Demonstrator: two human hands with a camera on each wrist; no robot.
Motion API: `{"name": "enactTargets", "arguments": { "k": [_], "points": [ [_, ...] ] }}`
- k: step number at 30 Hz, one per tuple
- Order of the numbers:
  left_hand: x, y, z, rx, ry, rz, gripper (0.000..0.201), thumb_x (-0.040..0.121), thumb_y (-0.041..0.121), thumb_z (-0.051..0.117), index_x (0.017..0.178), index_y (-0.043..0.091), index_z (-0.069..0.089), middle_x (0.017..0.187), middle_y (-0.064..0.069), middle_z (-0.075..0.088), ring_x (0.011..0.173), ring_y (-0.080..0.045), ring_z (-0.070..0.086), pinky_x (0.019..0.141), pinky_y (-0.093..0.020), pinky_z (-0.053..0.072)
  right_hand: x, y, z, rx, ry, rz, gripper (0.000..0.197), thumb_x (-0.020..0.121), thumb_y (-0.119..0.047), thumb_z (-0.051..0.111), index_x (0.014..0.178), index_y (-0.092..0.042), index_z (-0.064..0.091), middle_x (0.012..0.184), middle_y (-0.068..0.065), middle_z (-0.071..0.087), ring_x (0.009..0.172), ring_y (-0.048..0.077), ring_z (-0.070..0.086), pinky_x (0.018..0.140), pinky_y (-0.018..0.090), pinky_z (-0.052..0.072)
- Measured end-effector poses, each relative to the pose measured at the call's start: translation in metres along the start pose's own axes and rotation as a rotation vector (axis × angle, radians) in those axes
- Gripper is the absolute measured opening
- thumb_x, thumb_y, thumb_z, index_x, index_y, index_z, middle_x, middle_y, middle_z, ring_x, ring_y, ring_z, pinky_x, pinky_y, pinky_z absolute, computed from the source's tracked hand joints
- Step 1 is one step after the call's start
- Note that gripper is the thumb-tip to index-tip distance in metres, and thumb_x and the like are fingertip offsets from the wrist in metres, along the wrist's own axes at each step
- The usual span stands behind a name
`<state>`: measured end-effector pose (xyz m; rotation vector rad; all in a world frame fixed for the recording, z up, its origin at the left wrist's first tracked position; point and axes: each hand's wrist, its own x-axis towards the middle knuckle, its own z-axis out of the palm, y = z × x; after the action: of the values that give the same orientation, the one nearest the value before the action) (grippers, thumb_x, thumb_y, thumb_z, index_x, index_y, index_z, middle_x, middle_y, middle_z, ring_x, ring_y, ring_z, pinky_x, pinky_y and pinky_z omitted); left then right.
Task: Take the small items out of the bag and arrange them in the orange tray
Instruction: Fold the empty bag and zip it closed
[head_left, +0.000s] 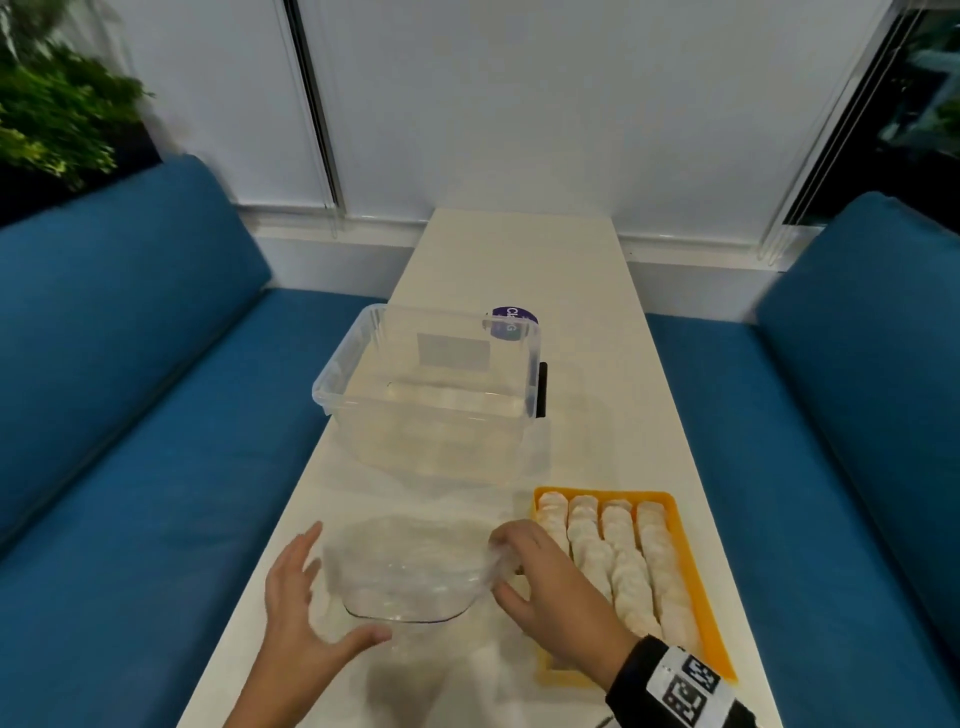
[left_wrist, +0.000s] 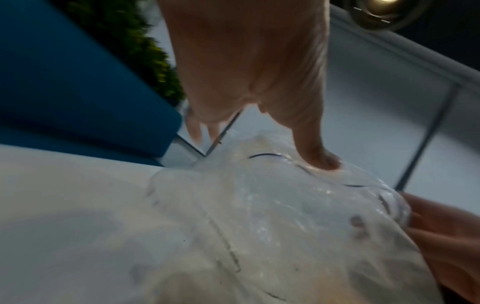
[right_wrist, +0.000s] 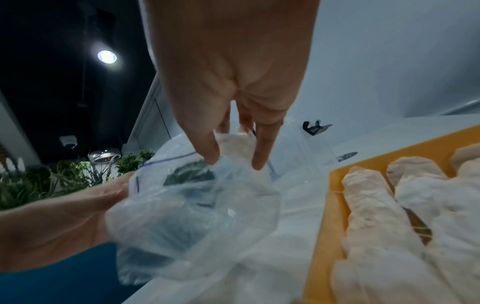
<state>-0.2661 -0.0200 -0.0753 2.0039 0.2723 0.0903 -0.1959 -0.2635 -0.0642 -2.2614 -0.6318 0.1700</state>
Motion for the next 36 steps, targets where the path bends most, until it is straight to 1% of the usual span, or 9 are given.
{"name": "enactTargets", "arguments": {
  "k": [3,6,11,16,21,26,30,34,36],
  "points": [
    [0.001,-0.002,-0.003,-0.008,-0.153,0.077,0.103,0.030,0.068,0.082,0.114,0.077,0.023,0.137,0.032,0.022,0.124,-0.009,0.040,0.101,-0.025,0.036,-0.004,-0.003,-0.004,0.181,0.035,0.095,0.042,0.089,-0.022,0.058,0.110,-0.046,0.031,0.113,-0.023,0.048,0.102,0.004,0.055,0.089,0.018,0.048],
    [0.004,-0.004,0.000,0.101,-0.185,0.227,0.091,0.040,0.073,0.076,0.116,0.070,0.028,0.133,0.045,0.016,0.125,0.013,0.030,0.096,-0.014,0.036,-0.008,-0.003,-0.008,0.250,0.040,0.060,0.035,0.090,-0.015,0.057,0.101,-0.042,0.038,0.116,-0.017,0.056,0.106,-0.005,0.053,0.085,0.010,0.046],
    [0.005,-0.003,0.000,0.210,-0.192,0.275,0.054,0.059,0.057,0.060,0.110,0.064,0.043,0.129,0.038,0.031,0.120,0.014,0.036,0.089,-0.005,0.034,-0.017,-0.006,-0.020,0.445,-0.105,-0.043,0.024,0.093,-0.015,0.054,0.098,-0.036,0.066,0.120,-0.021,0.058,0.118,0.000,0.052,0.098,0.016,0.042],
    [-0.002,0.000,0.007,0.128,-0.196,0.249,0.048,0.065,0.039,0.043,0.110,0.056,0.048,0.121,0.030,0.046,0.113,0.007,0.047,0.089,0.001,0.035,-0.023,-0.028,-0.036,0.717,-0.361,-0.005,0.010,0.084,-0.029,0.059,0.082,-0.033,0.067,0.095,-0.017,0.065,0.098,0.001,0.058,0.090,0.017,0.042],
    [-0.009,0.016,0.012,-0.034,-0.234,0.257,0.034,0.063,0.029,0.051,0.094,0.039,0.060,0.109,0.015,0.059,0.104,-0.006,0.059,0.086,-0.015,0.047,-0.017,-0.035,-0.036,0.359,-0.515,-0.089,0.019,0.074,-0.015,0.042,0.071,-0.003,0.056,0.066,-0.010,0.052,0.069,0.006,0.048,0.070,0.020,0.038],
    [-0.012,0.045,-0.003,-0.420,-0.318,0.139,0.040,0.064,0.033,0.068,0.096,0.013,0.055,0.099,-0.012,0.069,0.090,-0.017,0.066,0.077,-0.020,0.051,-0.014,-0.024,-0.031,0.052,-0.591,-0.074,0.005,0.089,-0.020,0.040,0.094,-0.020,0.043,0.074,0.003,0.052,0.069,0.018,0.046,0.066,0.034,0.037],
    [-0.004,0.064,-0.009,-0.390,-0.462,0.163,0.031,0.060,0.043,0.074,0.070,0.014,0.071,0.079,-0.005,0.070,0.075,-0.015,0.063,0.068,-0.018,0.048,-0.006,-0.014,-0.030,0.011,-0.411,-0.030,0.006,0.096,-0.025,0.040,0.091,-0.027,0.043,0.079,0.004,0.056,0.070,0.015,0.048,0.063,0.028,0.037],
    [0.015,0.065,-0.019,-0.396,-0.378,0.096,0.038,0.051,0.040,0.064,0.051,0.002,0.060,0.054,-0.009,0.047,0.052,-0.016,0.046,0.051,-0.020,0.038,0.004,0.003,-0.042,0.292,-0.176,0.033,0.023,0.091,-0.025,0.054,0.069,-0.023,0.057,0.070,-0.015,0.054,0.069,-0.001,0.048,0.066,0.013,0.035],
    [0.021,0.066,-0.026,-0.302,-0.398,0.050,0.032,0.053,0.044,0.064,0.050,0.015,0.053,0.051,0.001,0.038,0.048,-0.011,0.037,0.045,-0.019,0.033,0.006,0.013,-0.053,0.369,-0.061,0.076,0.028,0.080,-0.041,0.054,0.066,-0.017,0.058,0.076,-0.017,0.051,0.075,0.000,0.049,0.073,0.012,0.036]
  ]
}}
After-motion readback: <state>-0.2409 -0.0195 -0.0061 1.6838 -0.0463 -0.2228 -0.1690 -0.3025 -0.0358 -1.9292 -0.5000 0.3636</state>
